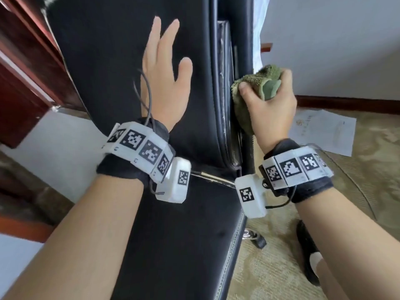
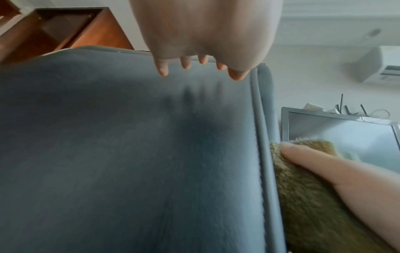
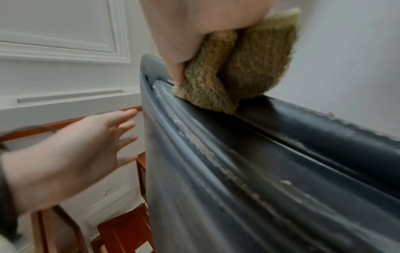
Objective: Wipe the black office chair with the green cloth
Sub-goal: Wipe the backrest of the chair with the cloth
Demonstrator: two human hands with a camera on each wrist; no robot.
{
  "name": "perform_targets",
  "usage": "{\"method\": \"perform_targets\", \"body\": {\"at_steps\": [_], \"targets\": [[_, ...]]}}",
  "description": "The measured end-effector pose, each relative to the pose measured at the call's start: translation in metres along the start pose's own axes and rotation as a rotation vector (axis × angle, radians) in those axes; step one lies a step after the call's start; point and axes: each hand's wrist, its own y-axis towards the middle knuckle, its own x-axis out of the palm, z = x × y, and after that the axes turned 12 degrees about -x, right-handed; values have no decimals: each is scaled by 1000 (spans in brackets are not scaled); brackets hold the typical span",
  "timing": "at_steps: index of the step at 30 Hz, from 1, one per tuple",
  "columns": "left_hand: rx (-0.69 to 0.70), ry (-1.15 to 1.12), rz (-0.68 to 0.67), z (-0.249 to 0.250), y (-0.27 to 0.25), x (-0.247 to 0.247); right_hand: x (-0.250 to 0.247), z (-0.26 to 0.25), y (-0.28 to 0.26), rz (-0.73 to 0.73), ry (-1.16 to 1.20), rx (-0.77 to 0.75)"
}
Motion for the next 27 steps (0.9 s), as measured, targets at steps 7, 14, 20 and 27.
{"method": "perform_targets", "body": {"at_steps": [7, 14, 20, 27], "targets": [[-125, -35, -159, 20, 15, 8, -8, -21, 26, 8, 91, 4], [-98, -25, -191, 16, 17, 10, 9, -49, 57, -55, -35, -58], [-87, -20, -203, 14, 17, 14, 0, -30, 42, -122, -74, -19], [-97, -25, -197, 16, 17, 16, 12, -56, 65, -24, -93, -142]]}}
